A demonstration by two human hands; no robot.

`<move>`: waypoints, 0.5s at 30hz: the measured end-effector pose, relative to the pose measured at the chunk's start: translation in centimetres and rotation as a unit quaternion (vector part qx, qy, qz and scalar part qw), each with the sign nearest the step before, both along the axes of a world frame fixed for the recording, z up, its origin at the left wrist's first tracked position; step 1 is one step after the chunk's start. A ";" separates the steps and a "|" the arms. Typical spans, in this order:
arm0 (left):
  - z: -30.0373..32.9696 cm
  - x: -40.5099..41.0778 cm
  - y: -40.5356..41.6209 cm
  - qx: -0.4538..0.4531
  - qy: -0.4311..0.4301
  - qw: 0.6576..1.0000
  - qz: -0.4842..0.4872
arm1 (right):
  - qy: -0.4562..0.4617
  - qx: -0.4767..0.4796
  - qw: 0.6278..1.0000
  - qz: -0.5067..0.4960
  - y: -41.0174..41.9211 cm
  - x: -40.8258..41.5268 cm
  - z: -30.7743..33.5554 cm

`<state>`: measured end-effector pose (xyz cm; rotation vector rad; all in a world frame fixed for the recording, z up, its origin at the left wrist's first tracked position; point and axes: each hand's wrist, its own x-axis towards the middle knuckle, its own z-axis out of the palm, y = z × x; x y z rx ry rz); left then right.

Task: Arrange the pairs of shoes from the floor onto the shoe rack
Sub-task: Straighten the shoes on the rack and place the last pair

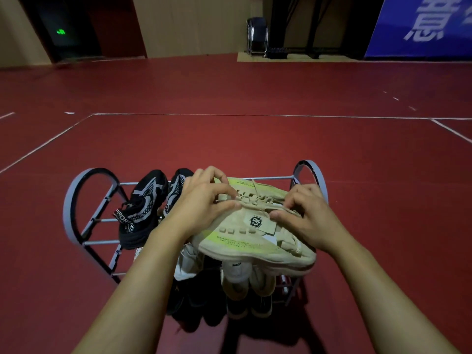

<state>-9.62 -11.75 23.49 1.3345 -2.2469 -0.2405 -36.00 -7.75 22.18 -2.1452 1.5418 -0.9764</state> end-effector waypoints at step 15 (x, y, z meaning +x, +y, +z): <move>-3.6 -2.7 1.0 0.137 0.210 0.962 0.107 | -0.094 0.032 0.928 -0.360 -2.9 5.6 -3.0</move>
